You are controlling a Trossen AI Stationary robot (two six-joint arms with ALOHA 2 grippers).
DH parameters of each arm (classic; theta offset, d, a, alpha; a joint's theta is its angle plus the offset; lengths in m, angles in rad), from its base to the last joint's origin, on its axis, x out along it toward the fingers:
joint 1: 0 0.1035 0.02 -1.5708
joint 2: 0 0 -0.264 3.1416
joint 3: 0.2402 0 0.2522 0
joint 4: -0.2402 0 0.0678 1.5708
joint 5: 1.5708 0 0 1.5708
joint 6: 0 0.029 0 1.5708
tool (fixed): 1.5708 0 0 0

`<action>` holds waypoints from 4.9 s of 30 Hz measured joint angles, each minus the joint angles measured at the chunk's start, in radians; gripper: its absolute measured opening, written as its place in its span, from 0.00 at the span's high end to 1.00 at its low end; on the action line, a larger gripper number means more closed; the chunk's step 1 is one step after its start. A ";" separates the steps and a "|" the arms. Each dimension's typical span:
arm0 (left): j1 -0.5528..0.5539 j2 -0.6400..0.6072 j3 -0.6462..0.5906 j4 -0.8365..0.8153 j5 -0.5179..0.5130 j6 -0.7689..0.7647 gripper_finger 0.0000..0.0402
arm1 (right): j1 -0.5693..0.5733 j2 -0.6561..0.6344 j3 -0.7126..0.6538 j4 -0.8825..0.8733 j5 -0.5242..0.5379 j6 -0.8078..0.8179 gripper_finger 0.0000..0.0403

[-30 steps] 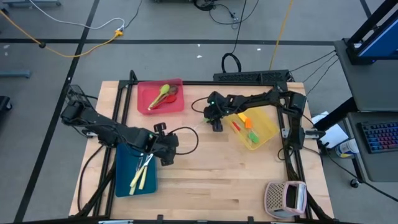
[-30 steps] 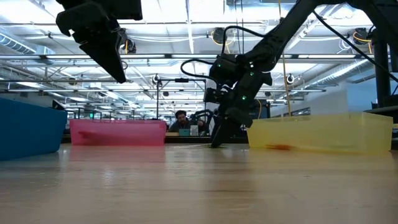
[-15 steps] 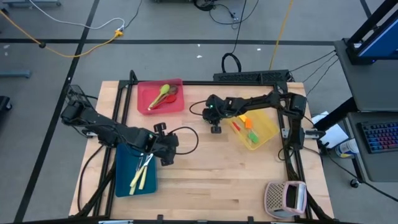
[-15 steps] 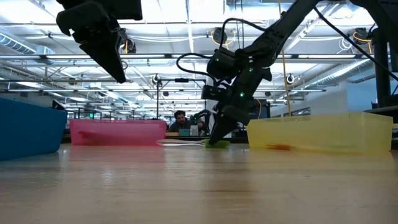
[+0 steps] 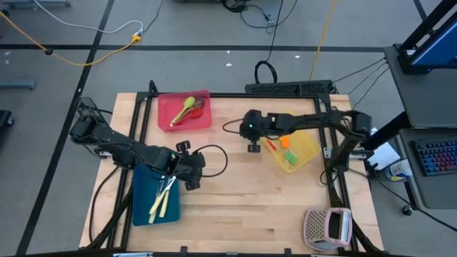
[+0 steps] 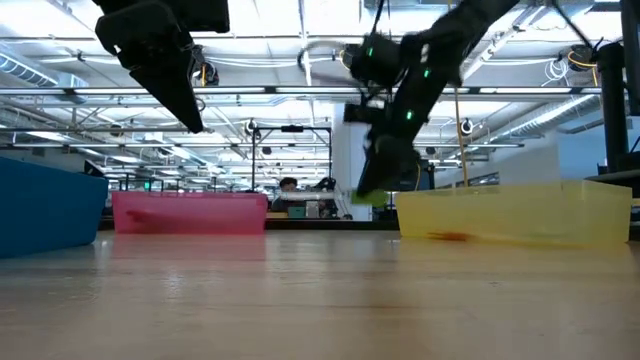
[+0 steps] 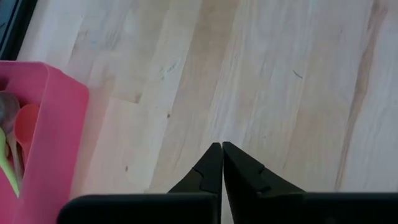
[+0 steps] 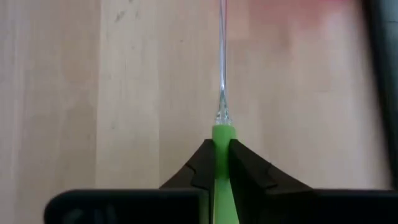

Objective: Pick & Place Kitchen Items
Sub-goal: Put the green spatula into the yellow bin, then return to Home Position

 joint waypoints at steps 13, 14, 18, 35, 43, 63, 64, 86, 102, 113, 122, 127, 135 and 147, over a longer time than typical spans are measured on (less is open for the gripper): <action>0.000 0.000 0.000 0.078 0.000 -0.010 0.95 | 0.216 -0.343 -0.077 -0.208 0.402 0.332 0.93; 0.000 0.000 0.000 0.083 0.000 -0.013 0.95 | 0.225 -0.366 -0.101 -0.228 0.400 0.374 0.93; 0.000 0.000 0.000 0.109 0.000 -0.019 0.98 | 0.257 -0.458 -0.231 -0.313 0.384 0.538 0.93; 0.004 0.000 0.000 0.183 -0.001 -0.002 0.94 | 0.267 -0.712 -0.680 -0.325 0.352 0.984 0.92; 0.005 0.000 0.000 0.184 -0.005 0.020 0.94 | 0.272 -0.718 -0.687 -0.322 0.490 0.946 0.72; -0.152 -0.435 0.000 0.046 -0.131 0.100 0.94 | 0.362 -0.891 -0.519 0.093 0.371 0.626 0.75; -0.160 -0.472 0.000 0.022 -0.145 0.100 0.94 | 0.383 -0.895 -0.517 0.161 0.335 0.591 0.76; -0.259 -1.114 -0.570 0.414 -0.093 0.518 0.94 | 0.620 -1.038 -0.568 0.243 0.202 0.298 0.90; -0.171 -1.156 -0.788 0.768 0.005 0.747 0.94 | 0.530 -1.189 -0.584 0.181 0.141 0.286 0.99; -0.066 -1.178 -0.938 0.959 0.061 0.716 0.94 | 0.496 -1.383 -0.762 0.201 0.141 0.334 1.00; 0.048 -1.178 -1.047 1.122 0.191 0.700 0.94 | 0.453 -1.580 -0.898 0.201 0.142 0.319 1.00; 0.115 -1.177 -1.060 1.135 0.282 0.668 0.94 | 0.438 -1.661 -0.961 0.201 0.141 0.309 1.00; 0.199 -1.175 -1.060 1.113 0.339 0.607 0.94 | 0.438 -1.715 -1.038 0.219 0.139 0.297 1.00; 0.227 -1.175 -1.059 1.089 0.341 0.516 0.94 | 0.436 -1.704 -1.116 0.316 0.141 0.278 1.00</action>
